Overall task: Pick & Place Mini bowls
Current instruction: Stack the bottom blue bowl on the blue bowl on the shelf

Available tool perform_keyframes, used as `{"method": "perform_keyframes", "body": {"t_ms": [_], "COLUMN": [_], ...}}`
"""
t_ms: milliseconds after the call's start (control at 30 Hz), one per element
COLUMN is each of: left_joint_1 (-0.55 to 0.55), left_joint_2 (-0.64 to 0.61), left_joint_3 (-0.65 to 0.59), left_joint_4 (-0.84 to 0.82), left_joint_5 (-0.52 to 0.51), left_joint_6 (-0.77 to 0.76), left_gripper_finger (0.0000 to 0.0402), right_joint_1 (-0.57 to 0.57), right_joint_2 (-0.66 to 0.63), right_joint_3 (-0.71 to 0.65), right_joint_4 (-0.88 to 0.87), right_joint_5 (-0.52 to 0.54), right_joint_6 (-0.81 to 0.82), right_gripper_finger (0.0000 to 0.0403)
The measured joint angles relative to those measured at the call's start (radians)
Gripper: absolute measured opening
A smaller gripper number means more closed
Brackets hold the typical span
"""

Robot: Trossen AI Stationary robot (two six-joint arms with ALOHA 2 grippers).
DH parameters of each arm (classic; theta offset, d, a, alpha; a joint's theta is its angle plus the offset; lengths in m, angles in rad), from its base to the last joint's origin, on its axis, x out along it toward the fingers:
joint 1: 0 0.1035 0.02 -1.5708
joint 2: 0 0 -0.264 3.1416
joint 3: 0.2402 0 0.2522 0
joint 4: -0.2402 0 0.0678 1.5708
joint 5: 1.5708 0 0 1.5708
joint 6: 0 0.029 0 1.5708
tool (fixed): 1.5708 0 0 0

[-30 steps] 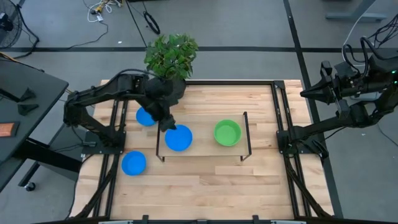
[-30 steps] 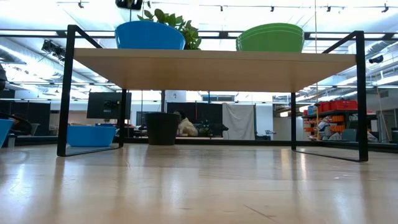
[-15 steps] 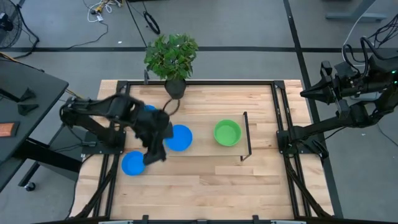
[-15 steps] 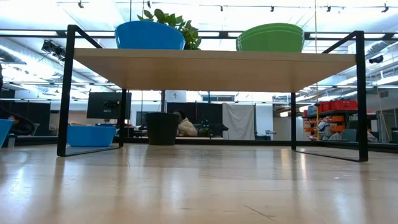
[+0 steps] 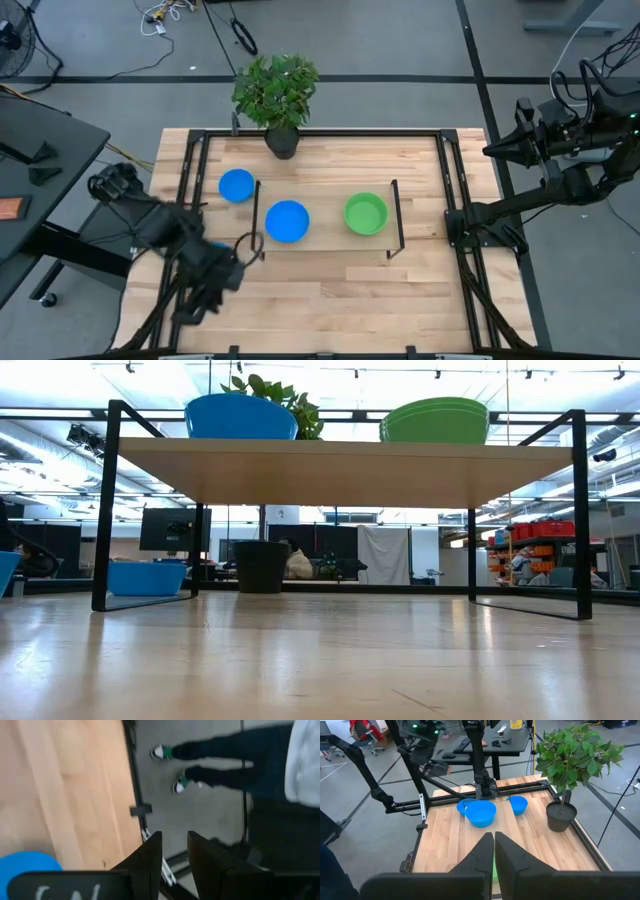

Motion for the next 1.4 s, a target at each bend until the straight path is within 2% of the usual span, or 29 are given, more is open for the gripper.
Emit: {"method": "perform_keyframes", "body": {"t_ms": [167,367,600,900,1400], "left_joint_1": [-0.116,-0.21,-0.233,-0.233,-0.233], "left_joint_2": [0.0,0.0,0.0,0.001,-0.002], "left_joint_3": [0.0,0.0,-0.025,-0.146,-0.327], "left_joint_4": [-0.006,-0.017,-0.115,-0.135,-0.115], "left_joint_5": [-0.041,-0.123,-0.219,-0.246,-0.27], "left_joint_6": [0.013,0.117,0.113,0.112,-0.163], "left_gripper_finger": [0.0096,0.0097,0.0097,0.0097,0.0097], "right_joint_1": [0.0,0.0,0.0,0.0,0.0], "right_joint_2": [0.0,0.0,0.0,0.0,0.0], "right_joint_3": [0.0,0.0,0.0,0.0,0.0], "right_joint_4": [0.0,0.0,0.0,0.0,0.0], "right_joint_5": [0.0,0.0,0.0,0.0,0.0], "right_joint_6": [0.0,0.0,0.0,0.0,0.0], "right_gripper_finger": [0.0021,0.0021,0.0021,0.0021,0.0021]}}
